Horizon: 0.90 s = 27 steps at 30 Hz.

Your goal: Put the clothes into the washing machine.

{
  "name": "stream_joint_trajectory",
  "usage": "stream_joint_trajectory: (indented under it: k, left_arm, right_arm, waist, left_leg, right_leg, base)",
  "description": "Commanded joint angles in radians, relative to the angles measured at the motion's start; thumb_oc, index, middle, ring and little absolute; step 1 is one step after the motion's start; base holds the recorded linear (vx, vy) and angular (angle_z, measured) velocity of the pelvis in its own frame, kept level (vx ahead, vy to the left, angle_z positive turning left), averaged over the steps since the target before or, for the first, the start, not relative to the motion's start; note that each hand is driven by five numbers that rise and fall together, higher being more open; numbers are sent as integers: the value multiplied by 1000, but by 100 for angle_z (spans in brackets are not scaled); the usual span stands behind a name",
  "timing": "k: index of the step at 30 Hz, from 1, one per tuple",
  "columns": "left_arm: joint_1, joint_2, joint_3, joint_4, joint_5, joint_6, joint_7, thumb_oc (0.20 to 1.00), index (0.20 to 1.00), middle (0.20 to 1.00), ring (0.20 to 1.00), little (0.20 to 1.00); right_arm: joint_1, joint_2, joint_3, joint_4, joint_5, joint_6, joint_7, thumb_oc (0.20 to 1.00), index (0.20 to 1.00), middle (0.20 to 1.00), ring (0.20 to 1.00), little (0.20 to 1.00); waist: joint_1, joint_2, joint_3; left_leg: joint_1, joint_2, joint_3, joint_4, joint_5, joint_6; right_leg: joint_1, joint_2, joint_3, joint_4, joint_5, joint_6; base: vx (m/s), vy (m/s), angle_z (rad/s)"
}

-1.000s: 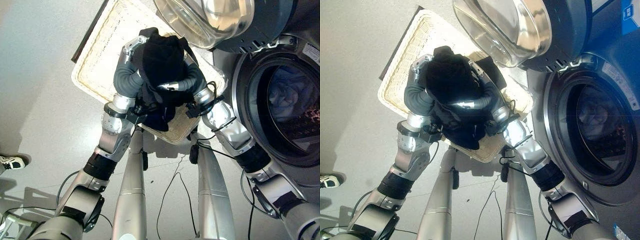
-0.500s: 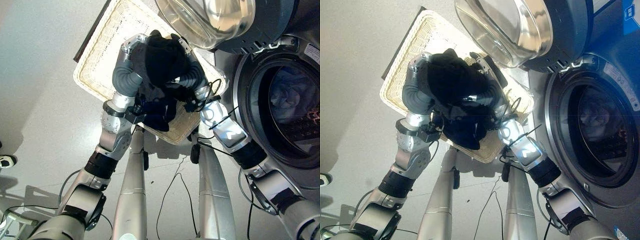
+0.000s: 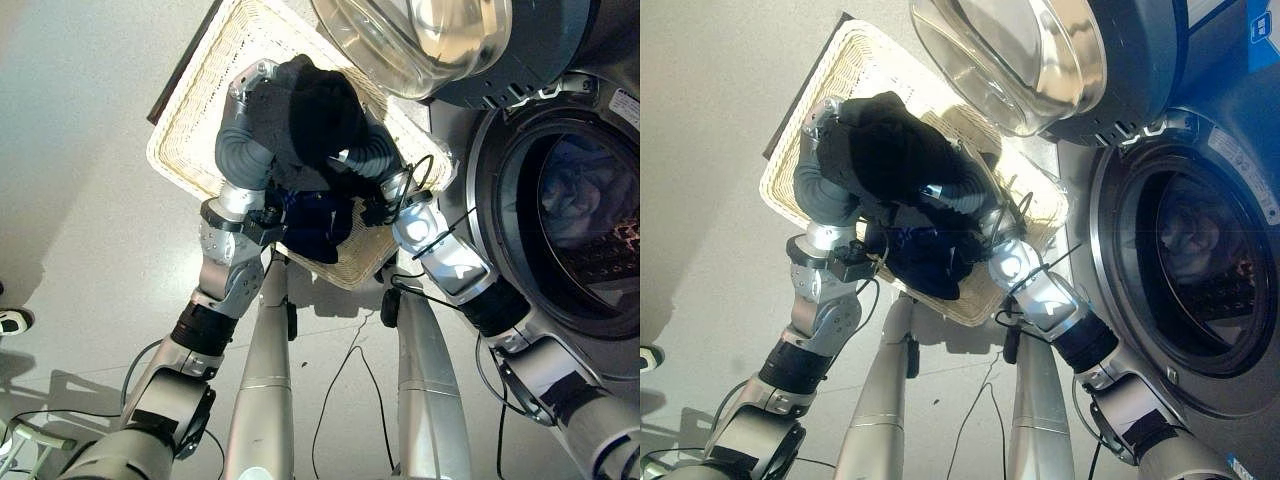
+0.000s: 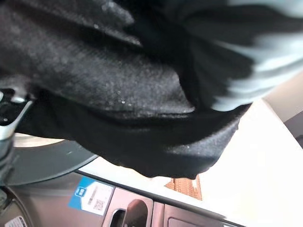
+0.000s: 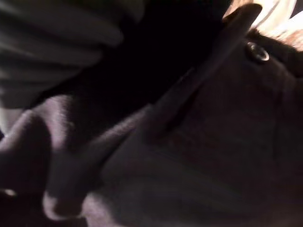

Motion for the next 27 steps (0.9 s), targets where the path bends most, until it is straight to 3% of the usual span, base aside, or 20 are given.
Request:
stream_joint_trajectory:
  k: [1,8,11,13,14,15,22,24,27]
  left_arm:
    - [-97,-55,-11,-223,8,-127,-107,200,200,200,200,200]
    - [-94,-50,-13,-227,58,-122,-83,200,200,200,200,200]
    - [-89,-41,-10,-213,134,-130,6,200,200,200,200,200]
    - [-86,-36,-9,-211,157,-129,31,379,379,379,379,379]
    - [-82,-27,-8,-208,189,-127,75,815,815,815,815,815]
    - [-76,-21,-5,-203,215,-118,103,1000,1000,1000,1000,1000]
    - [-39,43,7,-170,467,1,346,1000,1000,1000,1000,1000]
    - [-14,83,18,-151,597,46,461,1000,1000,1000,1000,1000]
    - [-2,113,23,-140,655,80,515,1000,1000,1000,1000,1000]
  right_arm:
    - [3,-36,-5,81,51,103,6,200,200,200,200,200]
    - [20,-27,-16,65,192,119,18,200,200,200,200,200]
    - [43,-19,-32,44,388,89,45,200,200,200,200,200]
    - [53,-17,-42,34,447,66,63,200,200,200,200,200]
    - [66,-15,-56,17,494,48,80,200,200,200,200,200]
    - [75,-13,-66,6,513,31,78,200,200,200,200,200]
    - [131,-37,-167,-114,598,-72,68,200,200,200,200,200]
    - [164,-52,-226,-167,605,-123,68,200,200,200,200,200]
    - [180,-63,-260,-212,584,-147,50,200,200,200,200,200]
  waist:
    - [-1,51,-21]
    - [-1,47,-21]
    - [-3,44,-21]
    - [-3,42,-21]
    - [-4,40,-21]
    - [-5,39,-21]
    - [-13,29,-21]
    - [-19,26,-21]
    - [-21,25,-21]
  left_leg:
    - [-58,-97,28,132,-91,58]
    - [-60,-95,26,129,-89,58]
    - [-58,-93,27,128,-89,58]
    - [-58,-93,27,128,-90,58]
    - [-58,-94,25,129,-90,59]
    - [-57,-94,24,128,-90,58]
    - [-53,-92,24,123,-91,61]
    - [-52,-88,24,120,-93,61]
    - [-52,-85,27,119,-93,61]
  right_leg:
    - [68,66,-82,-313,243,63]
    - [66,68,-83,-311,242,61]
    - [66,70,-82,-310,241,60]
    - [66,69,-84,-310,241,61]
    - [67,69,-83,-311,241,61]
    - [67,71,-83,-311,242,61]
    - [72,73,-81,-319,247,67]
    - [75,73,-78,-326,250,71]
    - [75,72,-78,-329,252,73]
  base:
    - [0,0,0]
    - [0,0,0]
    - [0,0,0]
    - [0,0,0]
    - [0,0,0]
    - [0,0,0]
    - [0,0,0]
    - [0,0,0]
    - [0,0,0]
